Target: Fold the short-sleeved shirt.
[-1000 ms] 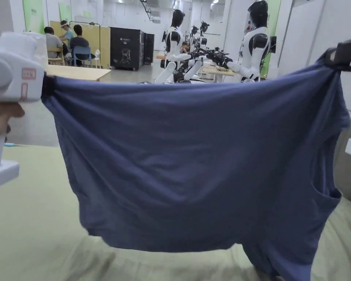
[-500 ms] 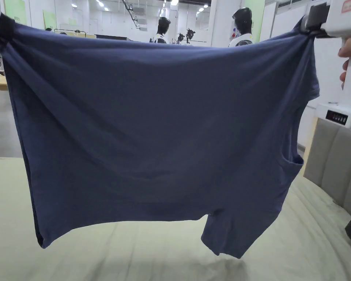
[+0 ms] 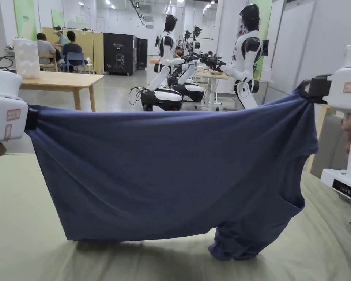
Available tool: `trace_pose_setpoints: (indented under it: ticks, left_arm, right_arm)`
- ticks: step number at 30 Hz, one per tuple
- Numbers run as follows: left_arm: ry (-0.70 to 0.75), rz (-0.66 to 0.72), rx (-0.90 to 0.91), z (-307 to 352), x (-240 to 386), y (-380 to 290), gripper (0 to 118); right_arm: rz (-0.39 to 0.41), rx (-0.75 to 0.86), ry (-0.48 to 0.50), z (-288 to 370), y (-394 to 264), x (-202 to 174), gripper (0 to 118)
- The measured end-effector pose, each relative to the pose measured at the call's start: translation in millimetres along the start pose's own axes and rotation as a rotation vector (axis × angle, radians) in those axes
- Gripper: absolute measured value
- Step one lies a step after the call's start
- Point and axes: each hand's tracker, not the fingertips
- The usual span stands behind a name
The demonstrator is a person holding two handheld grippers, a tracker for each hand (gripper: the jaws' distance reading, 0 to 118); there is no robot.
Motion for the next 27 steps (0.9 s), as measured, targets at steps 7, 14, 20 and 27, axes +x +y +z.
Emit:
trace_pose_setpoints:
  ticks: [7,14,20,27]
  left_arm:
    - [-0.062,-0.036,-0.037,88,6,-98,2]
    - [-0.092,0.012,-0.246,170,17,-264,2]
    - [-0.122,-0.014,-0.497,200,32,-366,2]
    - [-0.114,0.045,-0.350,242,28,-336,118]
  right_arm:
    - [0.107,-0.082,0.045,111,-96,1,3]
    - [0.139,-0.362,0.068,206,-291,-3,3]
    - [0.116,-0.633,0.043,239,-412,-8,3]
    - [0.016,-0.498,0.027,258,-387,1,110]
